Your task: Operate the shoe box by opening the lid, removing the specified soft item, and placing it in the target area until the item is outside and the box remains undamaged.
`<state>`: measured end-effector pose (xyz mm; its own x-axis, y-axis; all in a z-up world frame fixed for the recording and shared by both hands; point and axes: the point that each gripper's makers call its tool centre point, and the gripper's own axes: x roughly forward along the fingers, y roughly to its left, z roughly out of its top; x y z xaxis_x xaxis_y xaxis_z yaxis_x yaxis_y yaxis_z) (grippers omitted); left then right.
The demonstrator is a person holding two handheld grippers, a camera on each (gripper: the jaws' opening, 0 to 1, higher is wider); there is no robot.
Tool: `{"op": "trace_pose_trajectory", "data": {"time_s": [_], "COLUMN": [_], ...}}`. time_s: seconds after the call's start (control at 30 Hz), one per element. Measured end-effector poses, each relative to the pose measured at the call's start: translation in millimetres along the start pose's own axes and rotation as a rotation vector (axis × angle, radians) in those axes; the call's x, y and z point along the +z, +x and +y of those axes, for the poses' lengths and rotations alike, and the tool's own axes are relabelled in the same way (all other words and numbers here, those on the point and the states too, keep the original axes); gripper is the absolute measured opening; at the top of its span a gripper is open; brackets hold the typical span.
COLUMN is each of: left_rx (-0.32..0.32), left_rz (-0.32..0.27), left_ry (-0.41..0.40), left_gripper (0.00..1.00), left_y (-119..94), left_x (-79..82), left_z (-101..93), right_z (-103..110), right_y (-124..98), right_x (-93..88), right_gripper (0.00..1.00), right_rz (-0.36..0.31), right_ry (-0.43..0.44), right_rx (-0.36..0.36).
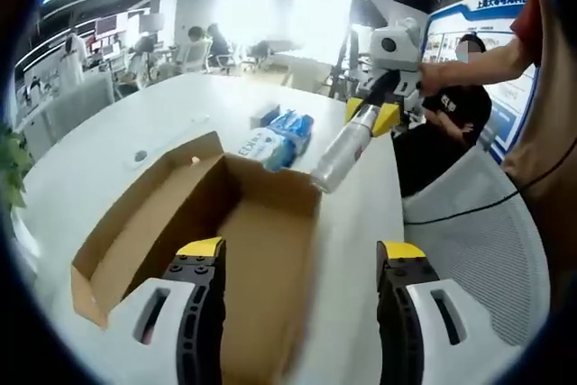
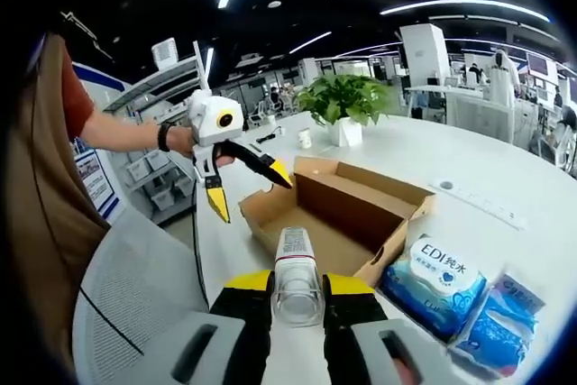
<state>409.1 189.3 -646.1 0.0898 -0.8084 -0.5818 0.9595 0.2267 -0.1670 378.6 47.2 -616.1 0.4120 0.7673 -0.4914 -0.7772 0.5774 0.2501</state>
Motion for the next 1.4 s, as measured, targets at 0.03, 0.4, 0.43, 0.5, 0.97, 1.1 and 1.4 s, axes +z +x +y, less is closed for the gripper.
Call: {"op": "trace_pose_trajectory", "data": {"time_s": [0.03,0.4,0.43,0.5,0.97,1.1,1.4], "left_rx": [-0.001,0.002,0.003,0.006,0.036,0.046,0.062], "left_rz": [0.002,0.015,0.013,0.01,0.011,0.007,0.0], "left_ry": [-0.002,-0.009,-0.01,-0.01,-0.027,-0.032,-0.044], "left_gripper": [0.68,0.67,0.66,0.66,0.65,0.64,0.64], "left_y": [0,-2,-2,-4,-21,-26,-34], "left_x": [-1.9,-10.9,-10.5,-10.2,-22.5,-24.3,-30.0], "left_z": [-1.1,-10.1,-10.2,-10.3,-11.7,-12.7,-14.0], "right_z": [-3,-52,-57,-69,-150,-168,-194], "right_y": [-3,-37,-39,-44,-49,-42,-23], "right_x": [0.7,17.3,19.1,24.0,53.4,55.3,54.4], "right_gripper": [0.17,0.17,0.17,0.17,0.17,0.17,0.17], "right_rz": [0.001,0.038,0.046,0.061,0.195,0.239,0.392], "right_ry": [-0.002,-0.037,-0.045,-0.06,-0.152,-0.17,-0.285], "right_rx": [-0.005,-0.08,-0.086,-0.098,-0.146,-0.149,-0.128]}}
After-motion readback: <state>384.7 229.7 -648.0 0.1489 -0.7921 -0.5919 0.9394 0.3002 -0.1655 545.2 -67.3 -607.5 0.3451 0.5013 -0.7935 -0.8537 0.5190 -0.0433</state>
